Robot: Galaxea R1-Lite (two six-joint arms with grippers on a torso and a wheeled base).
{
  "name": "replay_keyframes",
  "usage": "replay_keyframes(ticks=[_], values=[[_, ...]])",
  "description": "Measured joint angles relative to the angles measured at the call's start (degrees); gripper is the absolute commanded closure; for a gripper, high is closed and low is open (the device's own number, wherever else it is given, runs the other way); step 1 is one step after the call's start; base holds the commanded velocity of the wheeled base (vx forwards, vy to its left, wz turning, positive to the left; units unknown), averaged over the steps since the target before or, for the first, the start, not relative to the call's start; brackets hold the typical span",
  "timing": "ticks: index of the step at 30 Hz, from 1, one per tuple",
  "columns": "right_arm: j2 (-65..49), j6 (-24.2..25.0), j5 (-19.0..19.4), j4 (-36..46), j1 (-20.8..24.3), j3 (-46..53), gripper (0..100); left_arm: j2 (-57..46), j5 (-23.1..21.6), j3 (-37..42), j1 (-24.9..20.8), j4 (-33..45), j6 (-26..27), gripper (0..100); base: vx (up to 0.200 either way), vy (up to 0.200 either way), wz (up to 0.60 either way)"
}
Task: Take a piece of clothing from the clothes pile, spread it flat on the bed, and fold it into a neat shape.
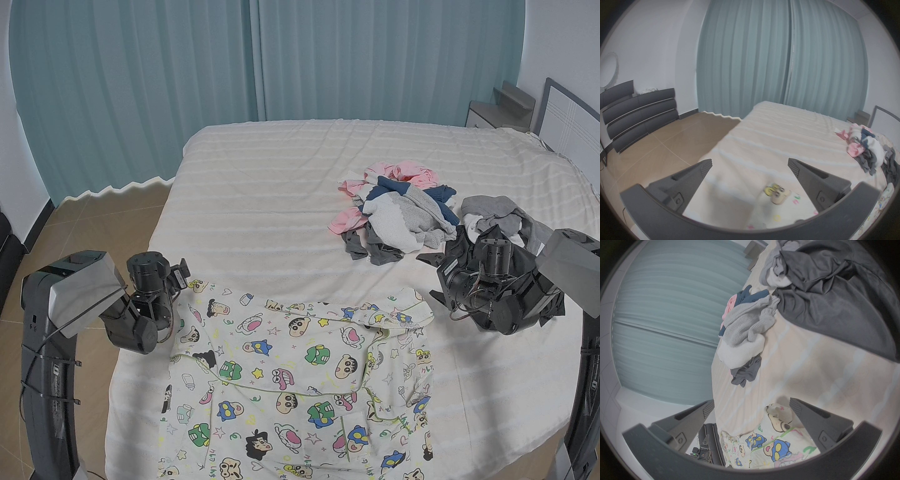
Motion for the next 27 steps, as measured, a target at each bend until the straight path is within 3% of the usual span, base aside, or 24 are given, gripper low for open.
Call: replay_keyframes(ticks=[8,14,20,23,27], values=[[-3.08,0.06,-0.09,1.16,-0.10,3.06,0,-2.91,-0.33,2.40,3.41,0.00,-2.16,0,0.000,0.000,0.00],[-4.40,-0.22,-0.34,3.84,0.89,4.12,0,-7.52,-4.40,15.19,3.61,0.30,-6.27,0,0.000,0.000,0.00],[-4.90,-2.78,-0.80,5.21,1.49,4.55,0,-13.99,-10.54,31.82,2.65,0.27,-14.23,0,0.000,0.000,0.00],[-4.82,-5.11,-1.57,5.64,1.63,4.61,0,-17.31,-14.70,39.42,2.23,0.20,-20.91,0,0.000,0.000,0.00],[-4.29,-9.19,-3.29,6.02,1.99,4.63,0,-21.11,-23.84,46.01,1.73,0.02,-30.22,0,0.000,0.000,0.00]])
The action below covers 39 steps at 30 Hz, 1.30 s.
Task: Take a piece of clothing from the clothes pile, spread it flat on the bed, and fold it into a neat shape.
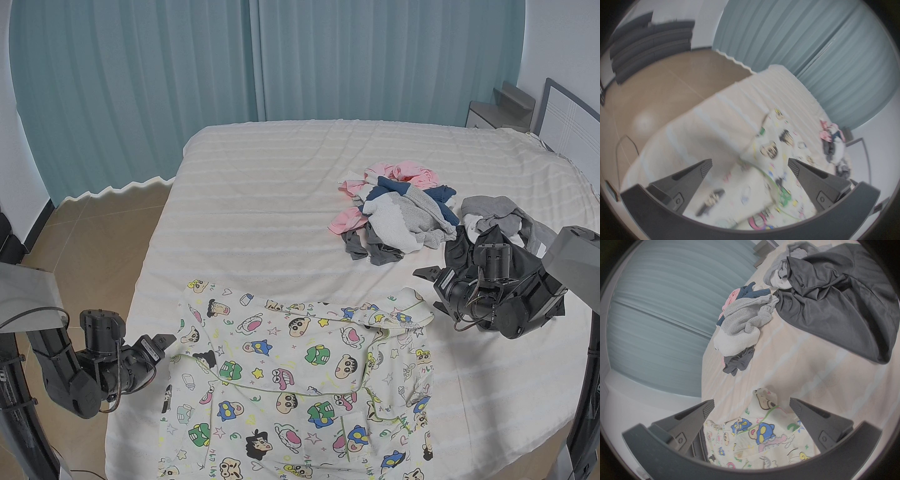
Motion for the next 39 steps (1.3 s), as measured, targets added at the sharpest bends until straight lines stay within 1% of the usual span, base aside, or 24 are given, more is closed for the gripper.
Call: replay_keyframes(ticks=[3,5,8,12,13,19,22,26,29,31,34,39], values=[[0.55,-3.10,-1.29,0.13,0.77,0.28,0,-2.10,-6.61,3.45,-0.17,-0.16,-2.44,0,0.000,0.000,0.00],[0.88,-4.79,-1.83,0.17,1.38,0.56,0,-3.02,-9.42,5.41,-0.17,-0.28,-3.10,0,0.000,0.000,0.00],[1.43,-7.03,-2.28,0.27,2.34,0.85,0,-3.91,-11.35,7.34,-0.09,-1.45,-3.67,0,0.000,0.000,0.00],[2.34,-9.17,-3.01,0.33,3.40,0.52,0,-4.11,-11.56,8.67,0.20,-4.35,-3.72,0,0.000,0.000,0.00],[2.58,-9.69,-3.29,0.35,3.69,0.39,100,-3.96,-11.57,9.07,0.27,-5.47,-3.69,0,0.000,0.000,0.00],[3.57,-13.39,-5.10,0.35,4.61,-0.24,100,-1.04,-11.22,11.63,0.59,-16.23,-3.30,0,0.000,0.000,0.00],[3.39,-14.35,-5.40,0.60,4.77,-0.27,100,1.55,-10.83,13.09,0.68,-21.49,-3.04,0,0.000,0.000,0.00],[2.08,-14.70,-5.06,2.19,4.69,-0.88,100,4.52,-9.90,14.62,0.72,-22.09,-2.66,0,0.000,0.000,0.00],[1.38,-13.96,-4.73,4.35,4.33,-3.30,100,5.61,-9.79,15.06,0.72,-22.22,-2.57,0,0.000,0.000,0.00],[1.07,-12.73,-4.63,6.11,4.14,-5.07,100,6.05,-9.78,15.21,0.74,-22.22,-2.57,0,0.000,0.000,0.00],[0.85,-8.33,-4.62,9.72,3.83,-9.17,100,6.49,-9.78,15.34,0.79,-22.22,-2.57,0,0.000,0.000,0.00],[1.45,-0.33,-4.79,15.91,3.45,-20.07,100,6.79,-9.68,15.49,0.77,-22.22,-2.55,0,0.000,0.000,0.00]])
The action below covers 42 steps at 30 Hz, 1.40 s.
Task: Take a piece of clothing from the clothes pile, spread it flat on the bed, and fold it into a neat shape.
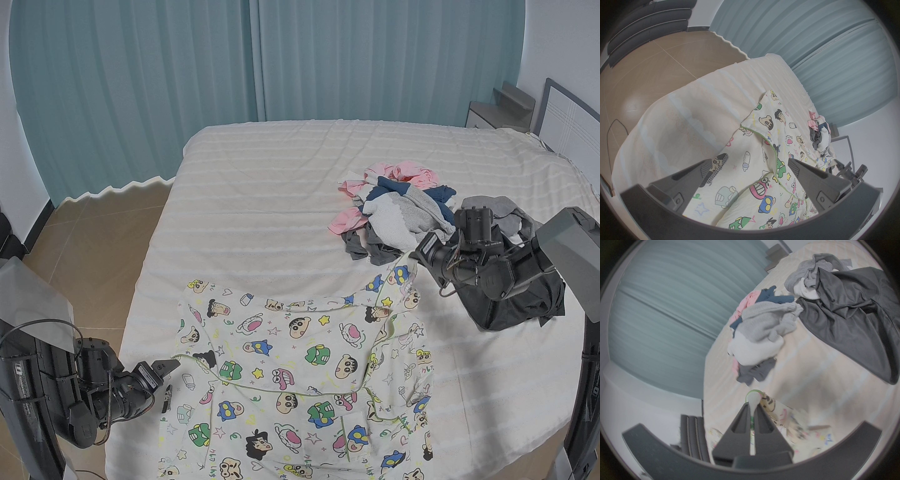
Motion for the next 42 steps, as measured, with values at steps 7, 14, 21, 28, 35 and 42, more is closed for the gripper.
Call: replay_keyframes(ticks=[7,14,21,28,35,42], values=[[4.69,8.22,-1.56,8.40,-0.22,-14.47,100,0.20,0.09,0.11,-0.02,0.00,0.00,0,0.000,0.000,0.00],[9.90,11.36,-5.28,10.53,0.49,-20.94,0,0.38,0.15,0.15,0.00,0.00,0.00,0,0.000,0.000,0.00],[10.34,11.80,-5.42,5.96,0.88,-21.49,0,0.35,0.26,0.09,-0.02,0.00,-0.05,0,0.000,0.000,0.00],[7.53,12.31,-5.63,5.45,0.20,-18.25,0,0.05,0.24,-0.05,0.02,0.02,-0.24,0,0.000,0.000,0.00],[3.25,10.15,-5.23,5.88,-1.60,-9.14,0,-2.88,0.26,-1.01,-0.05,0.00,-0.95,0,0.000,0.000,0.00],[-3.28,7.17,-4.52,5.22,-2.07,5.85,0,-5.19,1.16,-5.32,-0.46,0.09,3.84,0,0.000,0.000,0.00]])
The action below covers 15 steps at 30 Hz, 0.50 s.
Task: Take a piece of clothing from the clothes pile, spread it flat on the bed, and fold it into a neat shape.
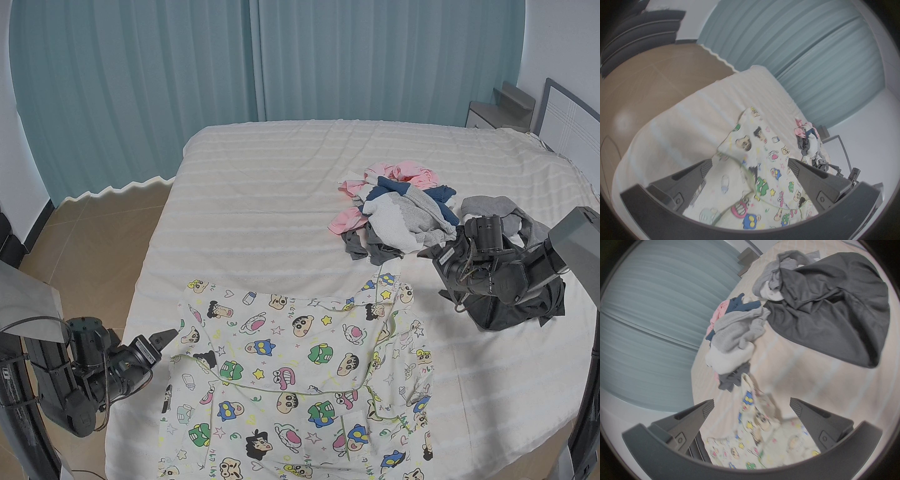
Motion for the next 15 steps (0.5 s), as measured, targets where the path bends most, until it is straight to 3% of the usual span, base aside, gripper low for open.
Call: replay_keyframes(ticks=[3,15], values=[[-3.41,-0.73,0.12,-1.19,0.63,5.97,0,-0.22,0.20,-4.96,0.00,4.02,2.24,0,0.000,0.000,0.00],[-14.47,-2.22,0.17,-9.11,5.81,22.04,0,3.32,0.16,-37.08,0.50,34.23,8.48,0,0.000,0.000,0.00]])
